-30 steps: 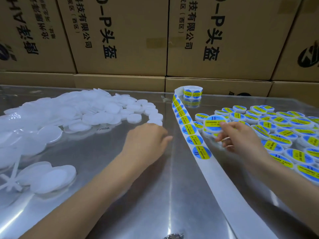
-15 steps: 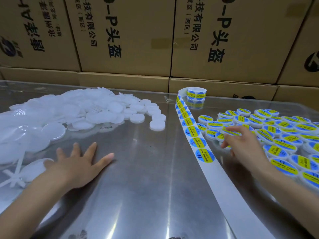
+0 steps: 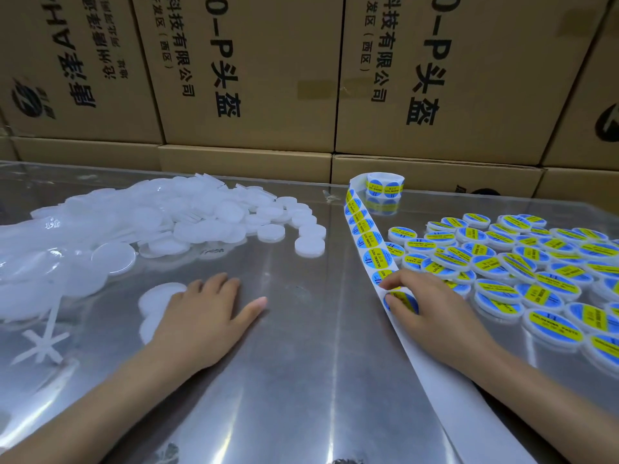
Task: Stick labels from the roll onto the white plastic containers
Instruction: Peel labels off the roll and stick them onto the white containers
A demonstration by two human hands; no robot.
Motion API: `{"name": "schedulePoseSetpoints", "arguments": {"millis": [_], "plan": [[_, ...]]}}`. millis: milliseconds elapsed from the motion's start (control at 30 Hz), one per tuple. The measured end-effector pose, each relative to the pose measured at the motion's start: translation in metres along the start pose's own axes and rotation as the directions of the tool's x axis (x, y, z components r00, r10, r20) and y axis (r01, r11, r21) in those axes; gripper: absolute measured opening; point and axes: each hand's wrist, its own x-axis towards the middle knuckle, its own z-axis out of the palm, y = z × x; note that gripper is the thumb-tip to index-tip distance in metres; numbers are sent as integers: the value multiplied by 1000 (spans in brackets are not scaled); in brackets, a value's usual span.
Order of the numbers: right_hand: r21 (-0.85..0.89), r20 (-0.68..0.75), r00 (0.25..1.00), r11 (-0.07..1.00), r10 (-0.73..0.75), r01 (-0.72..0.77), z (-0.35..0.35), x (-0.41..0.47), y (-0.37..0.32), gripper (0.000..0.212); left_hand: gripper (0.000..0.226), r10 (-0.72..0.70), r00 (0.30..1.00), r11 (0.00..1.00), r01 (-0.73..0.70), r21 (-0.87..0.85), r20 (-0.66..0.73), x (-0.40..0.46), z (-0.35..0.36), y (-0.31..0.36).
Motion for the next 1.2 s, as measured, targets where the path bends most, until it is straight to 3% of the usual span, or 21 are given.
{"name": "schedulePoseSetpoints", "arguments": {"millis": [133, 300, 433, 700, 867, 1033, 1200], "plan": [[-45, -26, 999, 998, -45, 43, 0, 0, 3, 21, 67, 120, 993, 993, -120, -15, -8, 9, 11, 35], [-52, 66, 998, 998, 21, -18, 1, 2, 8, 28, 48, 237, 964, 959, -252, -130, -121, 34, 17, 66], [27, 119, 993, 1000, 0, -3, 3, 1, 8, 33, 30, 362, 910, 874, -406, -267, -202, 46, 18, 90], [11, 61, 989, 991, -136, 135, 4, 3, 13, 42, 32, 437, 766, 714, -614, -336, -472, 41, 18, 102], [-4, 155, 978, 990, -141, 143, 6, 5, 17, 55, 66, 532, 817, 763, -576, -292, -223, 39, 21, 108], [123, 116, 988, 989, -99, 85, 5, 6, 17, 48, 65, 528, 832, 768, -554, -322, -171, 42, 22, 107], [113, 26, 994, 988, -109, 105, 6, 5, 15, 39, 54, 481, 860, 770, -508, -385, -172, 43, 21, 107]]}}
